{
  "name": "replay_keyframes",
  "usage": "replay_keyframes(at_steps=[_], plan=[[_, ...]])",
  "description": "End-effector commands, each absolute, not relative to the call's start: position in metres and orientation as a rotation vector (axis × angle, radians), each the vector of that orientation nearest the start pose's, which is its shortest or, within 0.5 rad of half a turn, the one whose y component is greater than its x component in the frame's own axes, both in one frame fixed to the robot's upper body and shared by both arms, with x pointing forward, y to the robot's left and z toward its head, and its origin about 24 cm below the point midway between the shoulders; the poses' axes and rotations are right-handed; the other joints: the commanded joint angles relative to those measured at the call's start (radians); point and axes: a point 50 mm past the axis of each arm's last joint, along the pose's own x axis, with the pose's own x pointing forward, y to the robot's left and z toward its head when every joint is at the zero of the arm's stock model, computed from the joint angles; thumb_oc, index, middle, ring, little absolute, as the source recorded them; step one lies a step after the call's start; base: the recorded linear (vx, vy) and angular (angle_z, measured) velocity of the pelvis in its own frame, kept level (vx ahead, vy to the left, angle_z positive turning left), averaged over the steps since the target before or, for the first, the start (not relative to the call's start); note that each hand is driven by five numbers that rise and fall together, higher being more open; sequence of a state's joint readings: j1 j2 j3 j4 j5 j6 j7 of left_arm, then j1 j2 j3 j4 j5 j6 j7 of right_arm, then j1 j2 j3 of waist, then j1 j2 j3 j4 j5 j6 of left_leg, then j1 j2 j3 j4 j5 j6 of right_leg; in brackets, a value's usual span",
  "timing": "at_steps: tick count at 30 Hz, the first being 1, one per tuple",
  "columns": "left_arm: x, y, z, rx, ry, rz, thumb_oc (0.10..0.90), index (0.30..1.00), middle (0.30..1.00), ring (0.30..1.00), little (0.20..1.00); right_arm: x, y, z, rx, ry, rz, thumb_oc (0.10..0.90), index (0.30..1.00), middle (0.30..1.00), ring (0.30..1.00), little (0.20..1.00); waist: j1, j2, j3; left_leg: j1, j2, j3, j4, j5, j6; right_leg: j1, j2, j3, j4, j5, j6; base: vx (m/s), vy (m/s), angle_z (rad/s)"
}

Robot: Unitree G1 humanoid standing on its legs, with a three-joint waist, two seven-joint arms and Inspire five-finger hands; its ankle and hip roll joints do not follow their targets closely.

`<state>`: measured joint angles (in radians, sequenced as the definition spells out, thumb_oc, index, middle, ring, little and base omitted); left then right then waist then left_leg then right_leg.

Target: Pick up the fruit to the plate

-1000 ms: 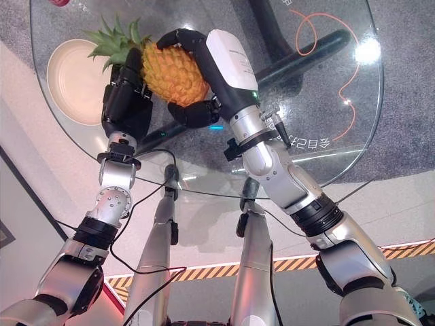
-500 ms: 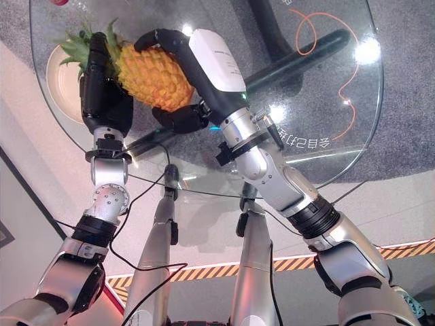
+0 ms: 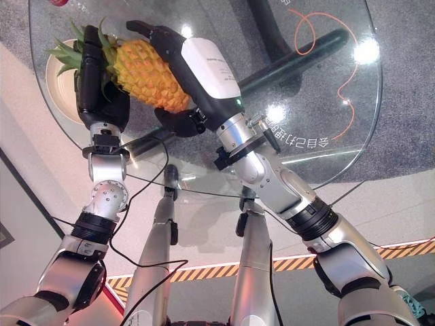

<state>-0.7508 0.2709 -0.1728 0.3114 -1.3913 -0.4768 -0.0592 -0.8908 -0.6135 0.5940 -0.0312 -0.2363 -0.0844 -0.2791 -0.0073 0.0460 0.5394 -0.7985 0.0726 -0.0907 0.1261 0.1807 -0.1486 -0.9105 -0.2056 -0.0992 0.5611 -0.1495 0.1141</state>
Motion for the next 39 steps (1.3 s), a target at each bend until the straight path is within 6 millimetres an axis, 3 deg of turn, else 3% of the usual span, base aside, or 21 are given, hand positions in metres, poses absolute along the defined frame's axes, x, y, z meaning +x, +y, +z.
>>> replay_keyframes(at_steps=[1, 10, 18, 39], plan=[[0.331, 0.131, 0.281, -0.980, -0.933, -0.530, 0.100, 0.300, 0.300, 0.300, 0.200, 0.265, -0.051, 0.321, -0.690, -1.376, 0.221, 0.800, 0.900, 0.900, 0.900, 0.900, 0.004, -0.047, -0.019, -0.001, -0.077, 0.063, 0.097, -0.084, 0.059, 0.121, 0.076, -0.031, -0.316, 0.209, 0.015, 0.00, 0.000, 0.00], [0.331, 0.135, 0.280, -0.975, -0.959, -0.484, 0.100, 0.300, 0.300, 0.300, 0.200, 0.266, -0.054, 0.321, -0.662, -1.375, 0.192, 0.800, 0.900, 0.900, 0.900, 0.900, 0.002, -0.047, -0.019, 0.001, -0.076, 0.063, 0.092, -0.084, 0.059, 0.122, 0.077, -0.029, -0.319, 0.209, 0.015, 0.00, 0.000, 0.00], [0.327, 0.153, 0.283, -0.912, -1.040, -0.246, 0.100, 0.300, 0.300, 0.300, 0.200, 0.268, -0.057, 0.322, -0.648, -1.374, 0.154, 0.800, 0.900, 0.900, 0.900, 0.900, 0.007, -0.046, -0.019, 0.008, -0.077, 0.059, 0.097, -0.094, 0.058, 0.129, 0.077, -0.029, -0.313, 0.197, 0.014, 0.00, -0.001, 0.00], [0.312, 0.178, 0.302, -0.814, -1.224, 0.118, 0.100, 0.300, 0.300, 0.300, 0.200, 0.275, -0.062, 0.328, -0.633, -1.379, 0.086, 0.800, 0.900, 0.900, 0.900, 0.900, 0.015, -0.048, -0.019, 0.014, -0.073, 0.054, 0.077, -0.077, 0.053, 0.136, 0.081, -0.030, -0.324, 0.200, 0.006, -0.01, 0.000, 0.00]])
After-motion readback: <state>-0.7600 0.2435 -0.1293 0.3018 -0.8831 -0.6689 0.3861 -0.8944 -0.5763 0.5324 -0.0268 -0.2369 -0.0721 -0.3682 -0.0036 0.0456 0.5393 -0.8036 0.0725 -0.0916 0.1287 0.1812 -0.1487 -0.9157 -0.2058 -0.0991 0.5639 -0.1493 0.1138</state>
